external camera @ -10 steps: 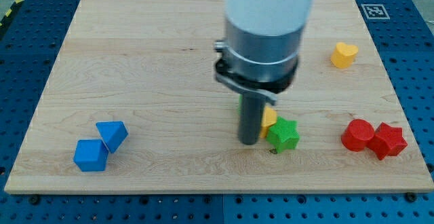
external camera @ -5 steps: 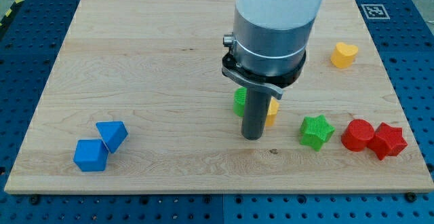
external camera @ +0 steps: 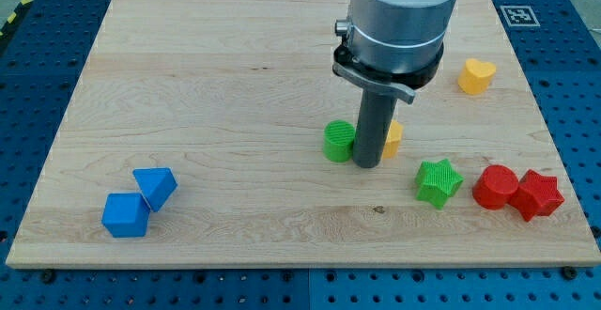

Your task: Move the yellow hexagon bottom left to the yellow heart

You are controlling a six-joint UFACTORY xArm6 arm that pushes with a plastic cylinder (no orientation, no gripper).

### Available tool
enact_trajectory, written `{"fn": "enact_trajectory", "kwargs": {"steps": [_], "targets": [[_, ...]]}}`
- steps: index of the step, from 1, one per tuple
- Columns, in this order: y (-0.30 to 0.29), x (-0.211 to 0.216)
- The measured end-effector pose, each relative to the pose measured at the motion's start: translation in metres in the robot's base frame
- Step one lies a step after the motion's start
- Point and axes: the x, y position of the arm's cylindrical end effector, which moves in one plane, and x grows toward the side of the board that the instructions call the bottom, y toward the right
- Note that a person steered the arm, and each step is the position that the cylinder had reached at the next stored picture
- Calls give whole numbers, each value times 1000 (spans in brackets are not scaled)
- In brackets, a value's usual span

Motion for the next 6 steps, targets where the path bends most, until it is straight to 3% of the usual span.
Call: {"fn": "enact_trajectory", "kwargs": {"steps": [3, 6], "targets": [[31, -52], [90, -76]]}}
